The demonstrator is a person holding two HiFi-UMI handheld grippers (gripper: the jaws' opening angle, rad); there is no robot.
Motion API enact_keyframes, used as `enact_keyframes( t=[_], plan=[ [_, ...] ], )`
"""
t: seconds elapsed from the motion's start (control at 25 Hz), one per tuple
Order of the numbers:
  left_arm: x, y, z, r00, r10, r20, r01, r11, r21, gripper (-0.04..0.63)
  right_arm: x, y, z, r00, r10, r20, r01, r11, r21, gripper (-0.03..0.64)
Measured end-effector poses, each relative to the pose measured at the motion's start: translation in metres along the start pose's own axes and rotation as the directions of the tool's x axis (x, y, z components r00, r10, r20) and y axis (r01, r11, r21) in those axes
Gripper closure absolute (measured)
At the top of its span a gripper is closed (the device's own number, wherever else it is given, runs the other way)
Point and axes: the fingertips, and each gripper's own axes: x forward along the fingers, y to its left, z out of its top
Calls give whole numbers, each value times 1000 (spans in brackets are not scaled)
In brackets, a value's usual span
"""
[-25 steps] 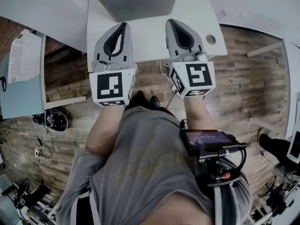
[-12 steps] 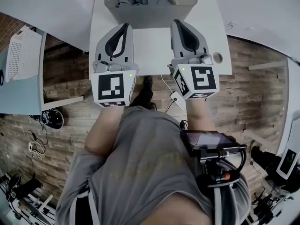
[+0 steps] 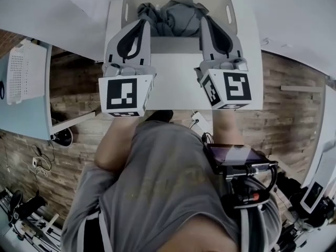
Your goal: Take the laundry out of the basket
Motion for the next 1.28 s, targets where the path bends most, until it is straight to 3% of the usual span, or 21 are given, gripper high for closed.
enact_keyframes(
  t=[0.56, 0.88, 1.04, 1.12, 1.28],
  plan=[
    [104, 38, 35, 996, -39, 77, 39, 999, 12, 588, 89, -41, 20, 1000, -26, 10, 26, 999, -36, 609],
    [148, 41, 10, 998, -60, 33, 62, 997, -49, 588, 119, -57, -14, 997, -14, -74, 11, 999, -32, 607],
    [167, 42, -9, 997, -72, 6, 72, 994, -78, 588, 134, -62, -39, 989, 30, -142, -27, 999, 24, 607],
    [172, 44, -16, 997, -78, -4, 77, 992, -95, 588, 140, -62, -51, 981, 40, -192, -41, 999, -4, 603],
    [184, 48, -30, 996, -83, -24, 79, 989, -126, 588, 149, -64, -79, 950, 78, -303, -96, 995, -42, 495]
  ],
)
